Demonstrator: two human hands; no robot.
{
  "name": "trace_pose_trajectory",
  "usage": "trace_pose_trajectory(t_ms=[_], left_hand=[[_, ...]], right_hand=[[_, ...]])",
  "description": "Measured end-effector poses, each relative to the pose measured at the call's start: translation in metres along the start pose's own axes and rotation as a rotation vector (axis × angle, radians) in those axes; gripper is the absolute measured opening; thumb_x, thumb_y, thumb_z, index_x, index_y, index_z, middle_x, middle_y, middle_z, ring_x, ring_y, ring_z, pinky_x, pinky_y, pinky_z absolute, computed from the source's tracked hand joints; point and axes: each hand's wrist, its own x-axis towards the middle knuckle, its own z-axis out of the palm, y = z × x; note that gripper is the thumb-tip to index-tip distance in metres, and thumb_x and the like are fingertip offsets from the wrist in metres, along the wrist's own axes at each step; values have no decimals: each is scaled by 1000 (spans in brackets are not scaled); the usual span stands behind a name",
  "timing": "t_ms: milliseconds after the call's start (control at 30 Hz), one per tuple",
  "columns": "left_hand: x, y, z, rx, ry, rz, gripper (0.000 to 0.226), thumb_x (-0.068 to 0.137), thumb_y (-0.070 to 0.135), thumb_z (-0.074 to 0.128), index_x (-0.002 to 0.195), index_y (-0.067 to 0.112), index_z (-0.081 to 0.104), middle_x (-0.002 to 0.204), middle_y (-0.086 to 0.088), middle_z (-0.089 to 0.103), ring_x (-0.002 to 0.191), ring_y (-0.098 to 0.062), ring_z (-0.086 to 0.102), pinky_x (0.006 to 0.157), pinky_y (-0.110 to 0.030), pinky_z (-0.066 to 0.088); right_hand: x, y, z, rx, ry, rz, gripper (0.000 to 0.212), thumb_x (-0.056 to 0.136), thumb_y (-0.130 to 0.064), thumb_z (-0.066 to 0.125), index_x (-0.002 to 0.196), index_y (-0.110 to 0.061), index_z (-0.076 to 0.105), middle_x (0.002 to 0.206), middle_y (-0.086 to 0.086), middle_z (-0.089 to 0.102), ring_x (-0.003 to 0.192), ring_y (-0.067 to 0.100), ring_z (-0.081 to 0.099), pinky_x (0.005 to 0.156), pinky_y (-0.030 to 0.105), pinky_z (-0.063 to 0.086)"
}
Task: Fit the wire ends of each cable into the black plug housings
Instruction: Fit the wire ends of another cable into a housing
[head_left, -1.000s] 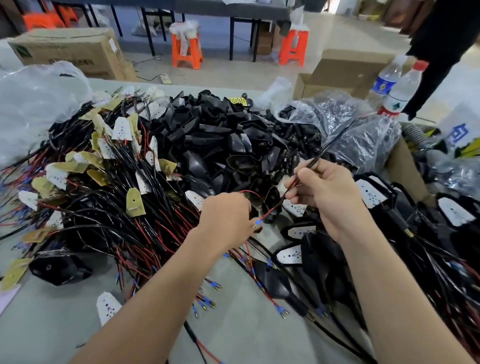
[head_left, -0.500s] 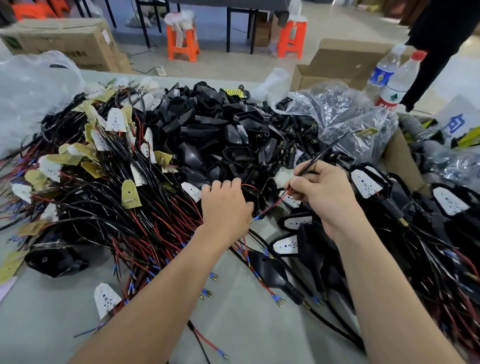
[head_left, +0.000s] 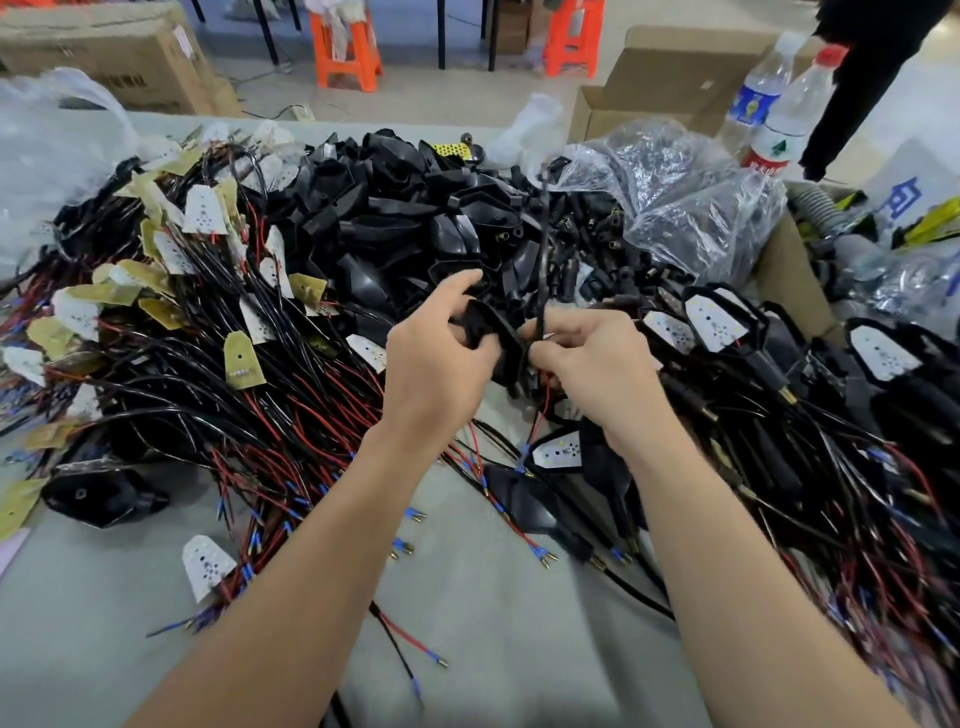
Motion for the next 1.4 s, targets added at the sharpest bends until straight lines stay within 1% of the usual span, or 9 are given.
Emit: trace_pose_trajectory(t_ms=[133,333,533,633,800,933,1033,1167,1400], left_hand=[[-3,10,-8,-310,-36,-184,42,82,-1,71,117,24,72,91,9,80,82,-10,76,74,-28,62],[-21,15,-24,-583,-58,-464,41,92,-11,50,116,16,71,88,-7,73,74,-23,70,60,-36,57],[-33,3,-50,-501,-162,-599,39,89,-12,50,99,18,73,79,-13,66,60,-20,68,50,-33,57],[-38,2,-50,-373,-295,-542,25,91,2,55,98,18,73,75,-9,70,51,-23,59,40,-25,41],[-49,7,-49,-550,-305,-616,37,91,38,48,91,16,79,83,-18,74,64,-30,56,45,-28,39],[-58,6,-49,-634,-290,-643,38,90,33,51,97,7,78,90,-19,73,67,-27,59,50,-31,48],[-59,3,-50,-706,-299,-647,35,104,20,45,117,4,74,99,-16,72,83,-26,63,70,-38,53],[-58,0,-55,-702,-311,-613,37,111,20,38,131,12,68,106,-9,74,94,-18,66,75,-33,55],[-54,-3,-58,-784,-375,-539,37,111,22,41,131,1,64,95,-14,67,86,-24,64,82,-42,60]], right_hand=[[-8,-4,15,9,-79,-21,12,83,-23,68,83,-23,80,68,8,72,60,28,65,59,42,56],[-21,-9,33,93,-66,15,17,87,-22,62,77,-23,76,65,-7,73,53,4,61,56,22,44],[-18,-27,20,272,-11,33,24,91,-19,64,69,-15,73,69,15,72,51,21,49,55,35,39],[-20,-35,22,363,-80,-4,36,94,-8,61,60,-15,66,66,14,71,48,16,56,44,23,42],[-26,-38,34,381,-104,5,31,97,-2,61,68,-9,66,65,10,71,51,15,63,48,23,51],[-31,-35,38,294,-12,-37,22,92,-2,64,70,0,69,60,7,71,51,15,64,53,27,55],[-35,-35,37,79,25,-101,21,85,-15,74,65,-14,72,52,-1,66,45,7,55,53,19,48],[-35,-39,37,2,77,-100,23,83,-21,77,62,-18,70,53,1,65,45,5,51,52,20,42],[-39,-40,45,58,-121,-72,18,85,-15,77,68,-10,73,53,9,66,43,12,55,48,21,43]])
